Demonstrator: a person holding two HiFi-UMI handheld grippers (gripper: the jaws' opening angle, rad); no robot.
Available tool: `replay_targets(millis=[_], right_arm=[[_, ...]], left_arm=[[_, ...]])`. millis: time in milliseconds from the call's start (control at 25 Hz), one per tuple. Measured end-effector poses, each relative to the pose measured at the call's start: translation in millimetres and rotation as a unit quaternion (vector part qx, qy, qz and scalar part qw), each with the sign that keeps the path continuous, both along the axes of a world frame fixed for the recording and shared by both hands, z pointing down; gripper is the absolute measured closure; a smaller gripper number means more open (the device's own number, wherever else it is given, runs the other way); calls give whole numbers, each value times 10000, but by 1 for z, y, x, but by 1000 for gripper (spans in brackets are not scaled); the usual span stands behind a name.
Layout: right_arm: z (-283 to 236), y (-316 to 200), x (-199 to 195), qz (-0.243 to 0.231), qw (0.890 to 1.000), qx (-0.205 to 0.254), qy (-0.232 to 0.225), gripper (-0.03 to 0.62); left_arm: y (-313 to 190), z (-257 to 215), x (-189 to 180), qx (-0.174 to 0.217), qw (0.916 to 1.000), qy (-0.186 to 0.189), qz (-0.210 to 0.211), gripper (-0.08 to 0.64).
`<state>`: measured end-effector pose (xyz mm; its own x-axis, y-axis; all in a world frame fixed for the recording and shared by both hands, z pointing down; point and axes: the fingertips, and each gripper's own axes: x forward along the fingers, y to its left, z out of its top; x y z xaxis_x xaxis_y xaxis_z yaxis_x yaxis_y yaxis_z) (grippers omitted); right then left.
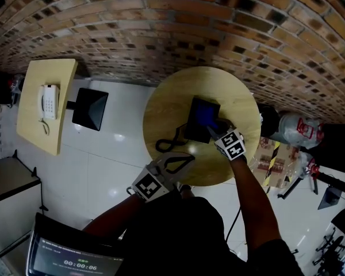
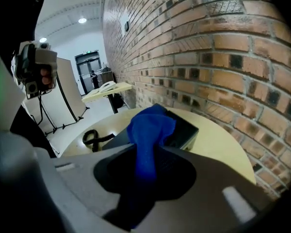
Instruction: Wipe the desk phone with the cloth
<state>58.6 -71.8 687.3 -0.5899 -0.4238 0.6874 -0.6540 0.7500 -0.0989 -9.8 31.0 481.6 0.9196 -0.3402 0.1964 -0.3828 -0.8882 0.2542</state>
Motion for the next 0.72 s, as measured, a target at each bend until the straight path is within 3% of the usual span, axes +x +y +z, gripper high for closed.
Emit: replay_targets(millis=[480,720], right_arm=[[36,93,-34,-233,9964,-807,-60,500],[0,68,-37,-157,9990,-321,-260,500]], left_arm=[[8,2,2,8,10000,18,52,568],[11,-1,-2,22,9999,102,-12,568]])
